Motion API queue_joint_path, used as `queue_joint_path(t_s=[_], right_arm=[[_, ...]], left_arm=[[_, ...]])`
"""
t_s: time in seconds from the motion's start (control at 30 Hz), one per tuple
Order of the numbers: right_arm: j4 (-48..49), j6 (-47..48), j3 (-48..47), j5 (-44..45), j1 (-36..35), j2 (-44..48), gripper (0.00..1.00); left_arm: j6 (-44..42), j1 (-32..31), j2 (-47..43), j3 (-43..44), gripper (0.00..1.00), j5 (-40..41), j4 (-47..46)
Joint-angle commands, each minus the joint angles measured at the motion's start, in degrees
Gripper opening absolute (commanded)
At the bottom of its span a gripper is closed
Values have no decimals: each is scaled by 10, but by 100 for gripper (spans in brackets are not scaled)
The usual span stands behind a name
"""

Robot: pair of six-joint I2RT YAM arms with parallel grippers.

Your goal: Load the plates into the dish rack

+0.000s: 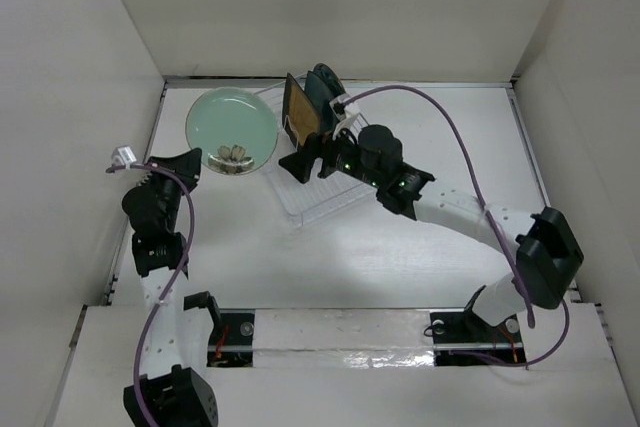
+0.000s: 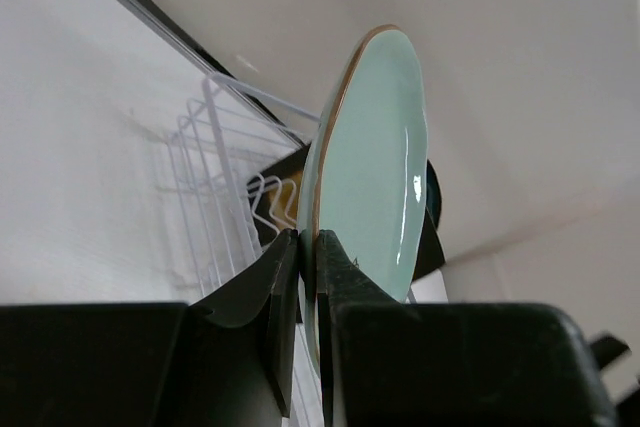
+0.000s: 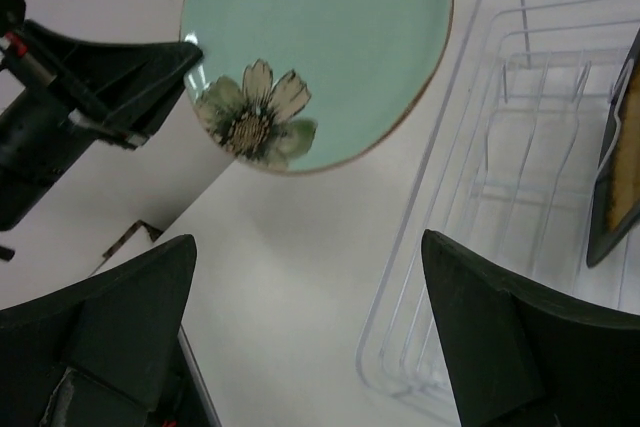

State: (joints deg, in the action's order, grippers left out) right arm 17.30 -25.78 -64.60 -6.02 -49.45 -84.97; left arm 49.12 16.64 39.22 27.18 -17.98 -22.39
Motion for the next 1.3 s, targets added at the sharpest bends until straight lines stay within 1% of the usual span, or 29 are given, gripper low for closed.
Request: queue_joint_path(t_s=[0.0, 0.17, 0.2, 0.23, 0.33, 0.37, 0.4, 0.43, 0.5, 0.57, 0.6, 0.63, 0.67, 0.7, 0.73, 0.77, 0.8, 0.83, 0.87, 1.03, 1.07, 1.1, 1.13, 1.17, 1.2, 1.23, 1.27], right_arm=[[26, -9, -54, -31, 36, -34, 100], [26, -16, -85, -76, 83, -83, 100], [34, -19, -85, -106, 88, -94, 100], [39, -20, -85, -118, 88, -99, 100], [41, -22, -91, -137, 94, -123, 99], [41, -23, -92, -137, 94, -128, 99], [45, -25, -90, -140, 94, -131, 99], [53, -27, -87, -150, 94, -137, 97], [80, -37, -84, -194, 99, -144, 93], [109, -42, -79, -222, 99, -149, 87], [121, -45, -71, -244, 99, -149, 82], [134, -50, -65, -251, 104, -148, 72], [166, -57, -57, -257, 104, -144, 65], [186, -74, -48, -269, 104, -143, 56], [202, -83, -33, -276, 104, -142, 40], [222, -89, -28, -282, 104, -138, 33], [228, -102, -23, -287, 110, -136, 25], [231, -107, -19, -287, 110, -133, 7], [232, -109, -12, -284, 117, -128, 0], [216, -120, -5, -241, 129, -88, 0], [195, -118, -8, -229, 129, -80, 0], [182, -111, -17, -203, 134, -74, 0], [173, -106, -21, -190, 134, -61, 0], [159, -102, -26, -179, 134, -55, 0], [152, -90, -37, -158, 134, -49, 0], [146, -85, -40, -146, 134, -36, 0], [134, -80, -43, -134, 139, -29, 0]], left_arm=[[29, -17, -21, -3, 0, -60, -106], [57, -39, -9, -11, 0, -125, -143], [58, -39, -6, -11, 0, -137, -148], [64, -39, 1, -12, 0, -159, -152], [91, -39, 17, -27, 0, -198, -199], [108, -39, 26, -30, 0, -211, -235], [115, -39, 34, -28, 0, -227, -249], [121, -39, 50, -26, 0, -256, -260], [127, -44, 61, -22, 0, -279, -283], [125, -44, 67, -22, 0, -293, -283], [104, -51, 67, -18, 0, -296, -274], [88, -57, 68, -13, 0, -297, -260], [71, -57, 65, -9, 0, -295, -228], [51, -64, 61, -1, 0, -290, -206], [8, -64, 49, 3, 0, -275, -184], [-8, -64, 43, 6, 0, -267, -146], [-20, -64, 39, 10, 0, -261, -131], [-43, -70, 38, 14, 0, -254, -119], [-53, -81, 41, 18, 0, -254, -101], [-87, -96, 42, 52, 0, -246, -61], [-109, -101, 44, 65, 4, -245, -36], [-123, -120, 45, 101, 12, -240, -17], [-139, -133, 48, 120, 16, -219, 3], [-157, -148, 46, 140, 21, -204, 42], [-192, -163, 43, 167, 33, -182, 58], [-205, -186, 33, 175, 40, -134, 70], [-217, -192, 29, 183, 45, -111, 95]])
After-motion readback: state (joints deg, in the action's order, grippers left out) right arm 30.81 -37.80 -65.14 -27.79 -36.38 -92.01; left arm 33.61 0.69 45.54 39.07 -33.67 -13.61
